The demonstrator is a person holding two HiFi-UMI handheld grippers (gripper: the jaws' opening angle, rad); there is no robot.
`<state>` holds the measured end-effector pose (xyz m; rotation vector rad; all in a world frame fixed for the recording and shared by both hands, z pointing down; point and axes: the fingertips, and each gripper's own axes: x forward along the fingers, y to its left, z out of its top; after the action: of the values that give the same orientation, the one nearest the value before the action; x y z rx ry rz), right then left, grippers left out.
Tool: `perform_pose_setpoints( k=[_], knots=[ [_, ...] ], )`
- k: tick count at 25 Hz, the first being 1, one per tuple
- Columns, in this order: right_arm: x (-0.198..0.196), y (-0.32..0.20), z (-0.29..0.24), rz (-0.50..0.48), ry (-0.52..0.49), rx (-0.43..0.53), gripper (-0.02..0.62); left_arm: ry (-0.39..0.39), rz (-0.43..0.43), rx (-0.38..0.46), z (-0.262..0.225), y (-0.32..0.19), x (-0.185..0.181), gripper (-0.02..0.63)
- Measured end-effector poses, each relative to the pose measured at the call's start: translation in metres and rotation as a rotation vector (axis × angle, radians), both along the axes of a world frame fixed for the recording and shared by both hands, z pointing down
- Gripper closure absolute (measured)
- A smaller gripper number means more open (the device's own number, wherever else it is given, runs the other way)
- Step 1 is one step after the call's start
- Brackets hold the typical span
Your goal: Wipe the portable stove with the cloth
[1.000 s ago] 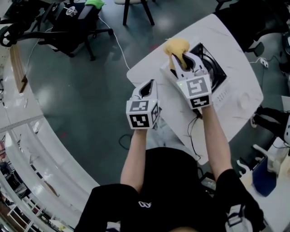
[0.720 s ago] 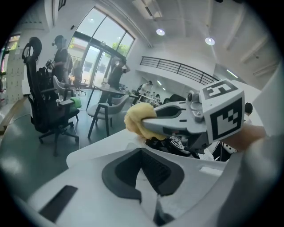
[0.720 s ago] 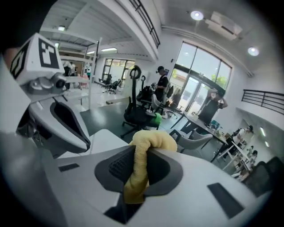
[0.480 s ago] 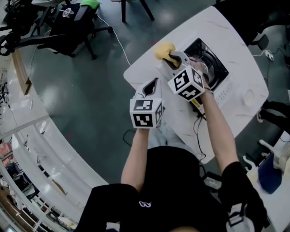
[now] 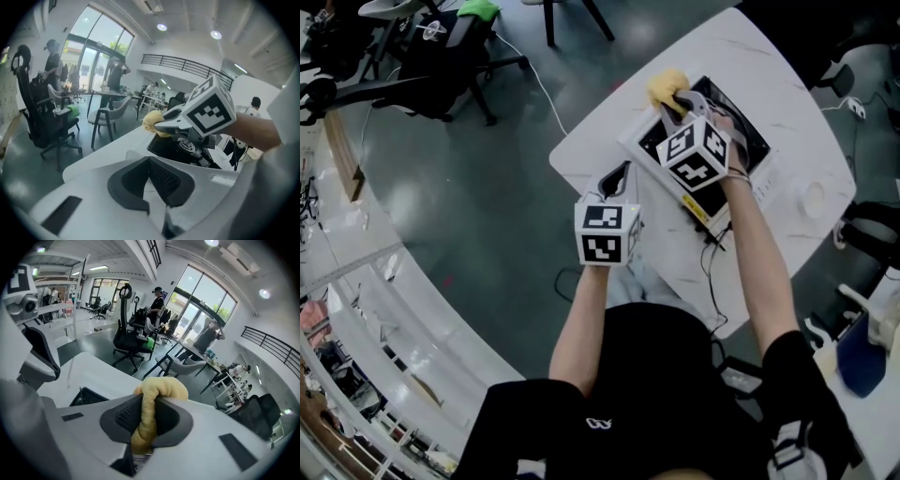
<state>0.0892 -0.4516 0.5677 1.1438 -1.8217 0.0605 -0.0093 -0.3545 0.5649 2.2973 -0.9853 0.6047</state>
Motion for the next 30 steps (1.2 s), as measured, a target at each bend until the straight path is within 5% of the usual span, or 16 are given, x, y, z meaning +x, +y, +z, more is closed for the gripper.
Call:
perform_pose_setpoints(
  k=[11,20,24,30],
  knots=[
    [0.050,-0.033,-0.004,0.123,0.050,-0.016,0.555,-0.084,0.099,0.093,-0.023,0.000,0.011,0.612],
    [0.115,-0.041,-0.063,0.327,-0.149,0.225,0.555,-0.163,0.131,0.209,-0.044,-0.007,0.023,0.612],
    [0.132,-0.017,-0.054,0.308,-0.186,0.187,0.555,-0.152,0.180,0.221,-0.047,0.003,0.044,0.612],
    [0.138,0.004,-0.020,0.250,-0.085,0.099,0.555,-0.147,0.213,0.221,-0.050,0.013,0.058,0.612]
  ],
)
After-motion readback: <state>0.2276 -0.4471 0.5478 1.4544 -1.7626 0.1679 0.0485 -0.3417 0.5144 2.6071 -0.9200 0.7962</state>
